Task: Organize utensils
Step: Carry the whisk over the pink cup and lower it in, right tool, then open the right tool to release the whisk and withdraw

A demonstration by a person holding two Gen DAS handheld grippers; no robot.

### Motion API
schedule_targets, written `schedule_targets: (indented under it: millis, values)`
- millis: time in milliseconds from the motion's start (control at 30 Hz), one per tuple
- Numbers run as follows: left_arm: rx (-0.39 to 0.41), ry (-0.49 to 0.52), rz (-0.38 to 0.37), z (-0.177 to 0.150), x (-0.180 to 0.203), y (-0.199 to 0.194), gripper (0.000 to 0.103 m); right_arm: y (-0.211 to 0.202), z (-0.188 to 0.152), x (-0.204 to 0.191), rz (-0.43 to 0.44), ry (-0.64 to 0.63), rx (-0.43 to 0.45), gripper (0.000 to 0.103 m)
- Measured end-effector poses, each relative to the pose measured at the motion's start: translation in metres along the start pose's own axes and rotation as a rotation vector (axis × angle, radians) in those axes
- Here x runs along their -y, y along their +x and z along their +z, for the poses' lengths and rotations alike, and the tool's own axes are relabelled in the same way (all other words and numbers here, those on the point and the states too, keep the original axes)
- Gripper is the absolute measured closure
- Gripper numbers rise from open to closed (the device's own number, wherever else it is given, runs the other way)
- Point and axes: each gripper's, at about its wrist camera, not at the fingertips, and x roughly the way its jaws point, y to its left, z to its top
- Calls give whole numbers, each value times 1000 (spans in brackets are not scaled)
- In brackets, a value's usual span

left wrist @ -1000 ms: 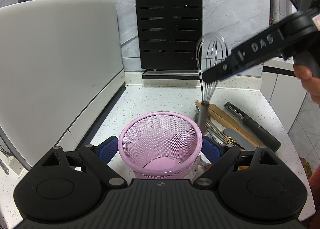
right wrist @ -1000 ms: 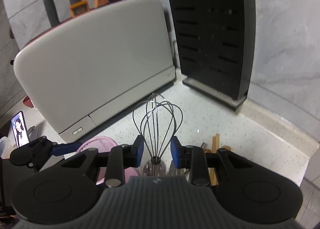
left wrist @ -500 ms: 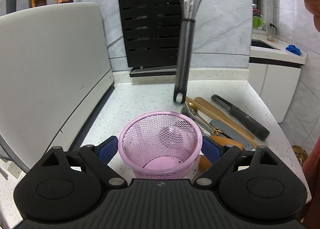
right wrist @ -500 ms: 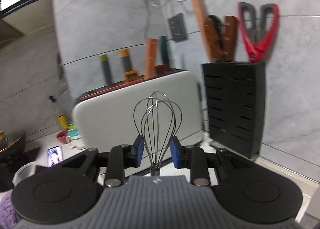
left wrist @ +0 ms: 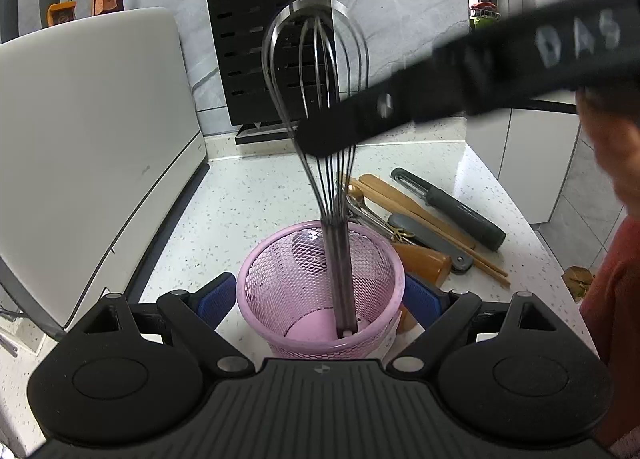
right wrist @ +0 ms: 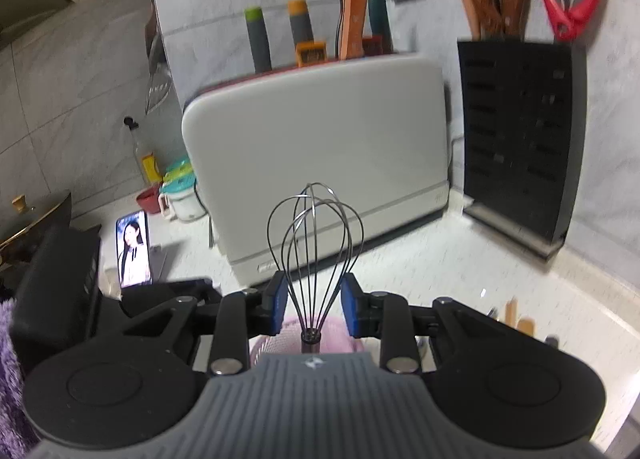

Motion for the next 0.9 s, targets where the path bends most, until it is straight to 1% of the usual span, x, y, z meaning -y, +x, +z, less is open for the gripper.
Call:
schedule_targets:
  millis: [167, 300, 500, 600, 833, 900]
  values:
    - [4, -9, 15, -5, 1, -6, 0, 6, -13, -1, 21, 15, -36, 75]
    - [8, -20, 25, -7, 0, -8, 0, 8, -17, -6, 43, 0, -58, 74]
    - [7, -33, 31, -8, -3, -10, 0, 12, -22, -12, 50, -24, -98, 71]
    - [6, -29, 38, -8, -3, -9, 0, 15, -24, -12, 32, -39, -123, 69]
    - [9, -30, 40, -8, -2, -8, 0, 15, -24, -10, 15, -45, -130, 68]
    - [10, -31, 41, -8, -3, -8, 0, 15, -24, -10, 9, -45, -137, 64]
